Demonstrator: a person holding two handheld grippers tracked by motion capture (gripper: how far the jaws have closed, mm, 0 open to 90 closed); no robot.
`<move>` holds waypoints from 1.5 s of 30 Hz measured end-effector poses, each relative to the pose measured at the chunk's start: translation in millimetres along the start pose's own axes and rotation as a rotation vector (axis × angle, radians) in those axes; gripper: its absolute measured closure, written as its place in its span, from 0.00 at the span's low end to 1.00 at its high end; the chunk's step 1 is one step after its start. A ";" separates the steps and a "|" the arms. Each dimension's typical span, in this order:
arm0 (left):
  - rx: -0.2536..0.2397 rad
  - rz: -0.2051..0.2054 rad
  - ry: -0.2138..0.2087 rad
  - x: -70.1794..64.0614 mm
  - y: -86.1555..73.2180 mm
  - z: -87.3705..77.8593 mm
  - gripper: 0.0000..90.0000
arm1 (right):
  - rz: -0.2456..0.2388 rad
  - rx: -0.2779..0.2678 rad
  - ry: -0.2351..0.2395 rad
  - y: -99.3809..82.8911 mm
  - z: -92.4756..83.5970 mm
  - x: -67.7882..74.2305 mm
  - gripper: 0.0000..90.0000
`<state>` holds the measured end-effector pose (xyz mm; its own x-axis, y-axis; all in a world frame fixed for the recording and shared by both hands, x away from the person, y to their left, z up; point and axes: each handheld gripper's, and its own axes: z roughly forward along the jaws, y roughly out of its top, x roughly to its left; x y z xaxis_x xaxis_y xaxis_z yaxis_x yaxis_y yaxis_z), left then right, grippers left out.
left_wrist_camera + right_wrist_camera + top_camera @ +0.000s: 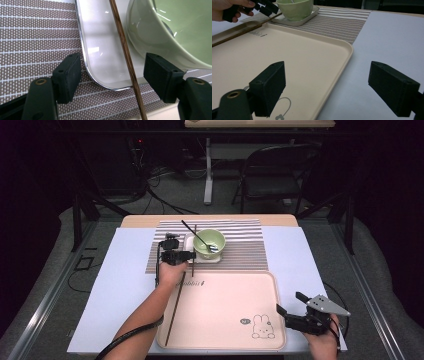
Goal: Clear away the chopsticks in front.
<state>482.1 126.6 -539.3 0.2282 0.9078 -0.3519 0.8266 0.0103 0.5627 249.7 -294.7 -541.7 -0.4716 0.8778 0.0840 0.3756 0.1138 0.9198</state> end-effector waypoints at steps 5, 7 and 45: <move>-0.005 -0.008 0.014 -0.1 0.0 1.8 0.42 | -0.001 0.001 0.001 -0.1 -0.1 0.0 0.15; -0.009 -0.009 0.014 1.4 0.3 1.9 0.44 | -0.002 0.000 0.002 0.0 0.0 0.0 0.15; -0.075 -0.123 -0.018 25.5 -3.3 -5.1 0.94 | -0.007 0.002 0.004 0.1 0.2 0.2 0.15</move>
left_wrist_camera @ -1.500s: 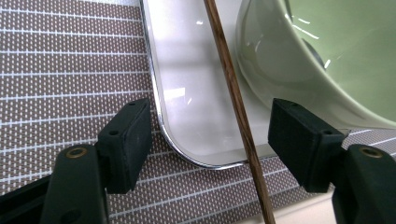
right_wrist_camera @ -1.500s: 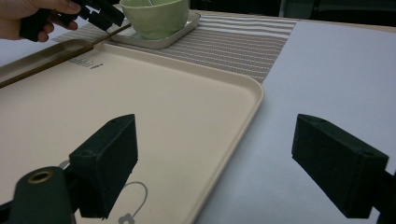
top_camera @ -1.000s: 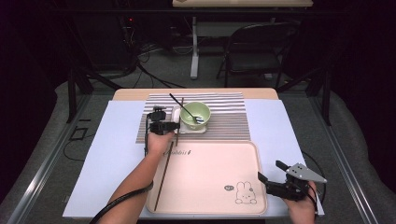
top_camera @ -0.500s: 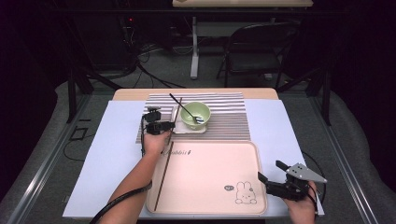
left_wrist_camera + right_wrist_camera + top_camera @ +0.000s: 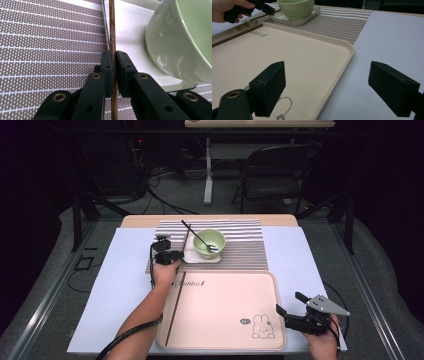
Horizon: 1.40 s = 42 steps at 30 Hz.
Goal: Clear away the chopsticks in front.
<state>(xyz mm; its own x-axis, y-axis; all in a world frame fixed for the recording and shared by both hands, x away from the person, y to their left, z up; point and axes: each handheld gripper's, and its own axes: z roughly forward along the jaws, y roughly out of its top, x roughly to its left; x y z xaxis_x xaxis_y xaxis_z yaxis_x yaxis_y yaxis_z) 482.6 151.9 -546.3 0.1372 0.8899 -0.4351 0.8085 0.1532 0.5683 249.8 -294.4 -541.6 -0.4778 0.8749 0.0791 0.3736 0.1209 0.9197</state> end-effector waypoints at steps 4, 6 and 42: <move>-0.018 -0.022 -0.010 0.8 0.0 -2.1 0.94 | -0.001 -0.002 -0.001 0.0 -0.1 0.0 0.15; -0.023 -0.020 -0.008 0.6 0.0 -3.0 0.94 | 0.000 -0.001 -0.001 0.0 -0.1 0.0 0.15; -0.104 -0.030 -0.065 16.3 -15.4 -63.8 0.95 | -0.004 0.002 0.001 1.3 3.6 1.1 0.15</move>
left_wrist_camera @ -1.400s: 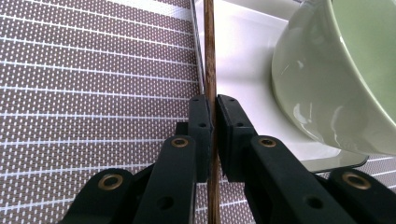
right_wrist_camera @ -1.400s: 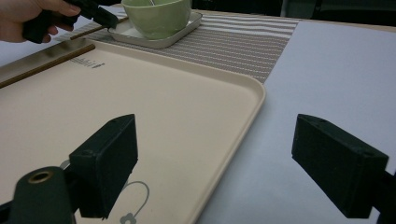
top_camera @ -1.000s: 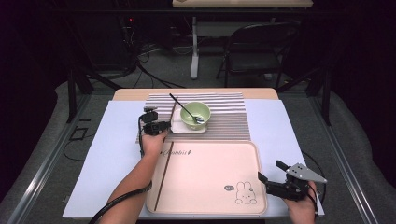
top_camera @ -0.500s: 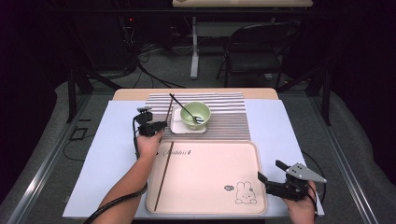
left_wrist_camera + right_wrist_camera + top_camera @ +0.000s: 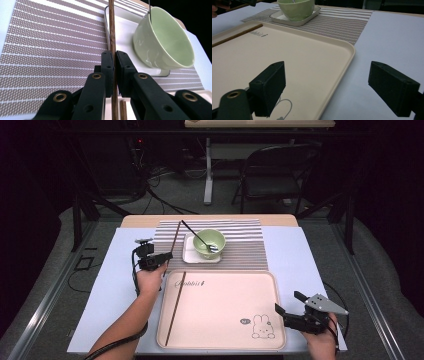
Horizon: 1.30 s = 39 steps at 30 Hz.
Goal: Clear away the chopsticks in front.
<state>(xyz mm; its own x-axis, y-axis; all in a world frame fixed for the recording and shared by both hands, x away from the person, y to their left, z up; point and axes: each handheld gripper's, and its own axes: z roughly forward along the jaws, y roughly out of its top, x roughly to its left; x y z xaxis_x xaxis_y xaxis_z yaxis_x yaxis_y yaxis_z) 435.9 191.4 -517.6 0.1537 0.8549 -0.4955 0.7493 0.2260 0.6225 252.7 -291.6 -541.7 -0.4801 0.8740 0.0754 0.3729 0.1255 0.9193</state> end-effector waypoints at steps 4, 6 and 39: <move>-0.009 0.001 0.000 0.0 -3.6 -8.7 0.95 | 0.001 -0.001 0.001 0.2 0.8 0.2 0.15; -0.014 0.006 -0.002 -1.0 -7.4 -13.0 0.95 | 0.003 -0.003 0.000 0.3 0.9 0.1 0.15; -0.003 -0.003 -0.128 -7.5 -104.2 -77.0 0.95 | -0.006 0.001 0.020 3.5 8.8 2.7 0.15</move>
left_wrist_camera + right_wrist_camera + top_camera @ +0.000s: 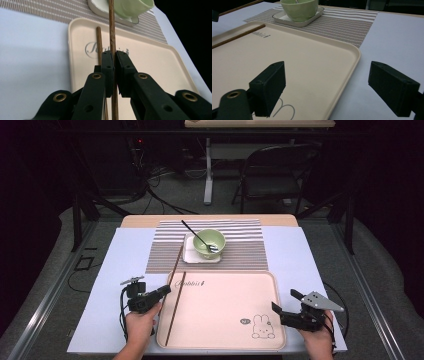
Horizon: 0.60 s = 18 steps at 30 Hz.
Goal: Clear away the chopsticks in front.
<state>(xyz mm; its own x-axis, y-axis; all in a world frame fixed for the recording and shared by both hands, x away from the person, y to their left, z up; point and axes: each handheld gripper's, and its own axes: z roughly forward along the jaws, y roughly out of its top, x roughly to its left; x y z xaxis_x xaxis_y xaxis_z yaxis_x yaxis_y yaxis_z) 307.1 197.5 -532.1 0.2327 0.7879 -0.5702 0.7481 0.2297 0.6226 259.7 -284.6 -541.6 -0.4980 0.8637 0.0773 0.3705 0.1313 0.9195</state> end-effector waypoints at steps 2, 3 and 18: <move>0.011 -0.005 0.000 1.7 -6.9 -1.9 0.95 | 0.000 0.001 0.000 -0.1 0.2 -0.1 0.15; 0.016 -0.012 0.001 1.9 -9.6 -2.6 0.95 | 0.000 0.002 0.000 -0.1 0.2 -0.2 0.15; 0.059 -0.014 0.025 3.3 -39.1 -11.2 0.94 | -0.001 -0.001 0.003 0.5 -0.1 0.7 0.15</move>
<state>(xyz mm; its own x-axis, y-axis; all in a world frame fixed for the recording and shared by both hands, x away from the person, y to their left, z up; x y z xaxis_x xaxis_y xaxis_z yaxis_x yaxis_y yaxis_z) 271.6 197.5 -552.3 0.2068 0.7989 -0.5648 0.7866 0.2075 0.5816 259.4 -284.0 -541.1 -0.5010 0.8620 0.0773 0.3690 0.1319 0.9200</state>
